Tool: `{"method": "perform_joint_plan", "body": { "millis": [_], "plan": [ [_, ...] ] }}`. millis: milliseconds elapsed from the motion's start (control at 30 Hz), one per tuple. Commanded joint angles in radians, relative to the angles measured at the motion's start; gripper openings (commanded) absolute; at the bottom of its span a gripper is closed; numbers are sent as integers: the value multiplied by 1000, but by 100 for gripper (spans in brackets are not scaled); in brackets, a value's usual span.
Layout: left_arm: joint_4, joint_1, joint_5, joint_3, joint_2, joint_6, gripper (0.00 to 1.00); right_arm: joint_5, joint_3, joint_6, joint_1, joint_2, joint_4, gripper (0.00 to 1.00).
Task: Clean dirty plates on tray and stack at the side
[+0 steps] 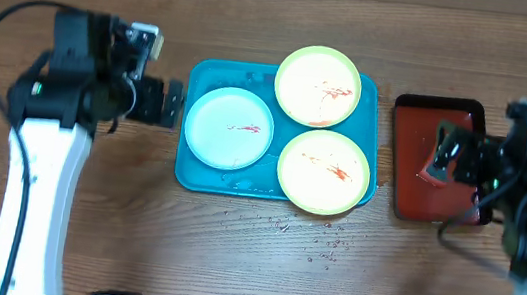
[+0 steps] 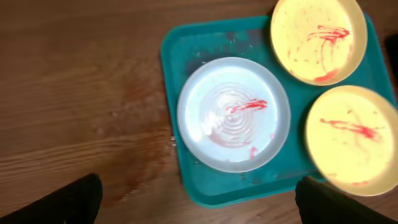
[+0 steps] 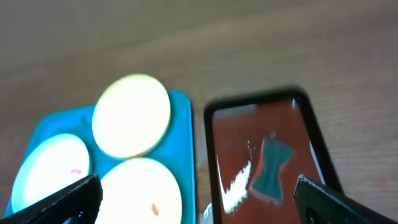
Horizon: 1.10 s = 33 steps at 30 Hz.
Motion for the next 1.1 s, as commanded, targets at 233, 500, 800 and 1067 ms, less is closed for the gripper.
{"method": "perform_joint_plan", "body": {
  "millis": [233, 500, 800, 1067],
  "plan": [
    [31, -7, 187, 29, 277, -90, 100, -51, 71, 3, 5, 232, -105, 100],
    [6, -47, 50, 29, 406, -513, 85, -47, 71, 3, 5, 270, -116, 91],
    [-8, -153, -187, 29, 454, -592, 74, -47, 71, 3, 5, 270, -113, 75],
    [-32, -186, -227, 28, 478, -633, 63, -47, 70, 3, 5, 270, -117, 69]
  ]
}}
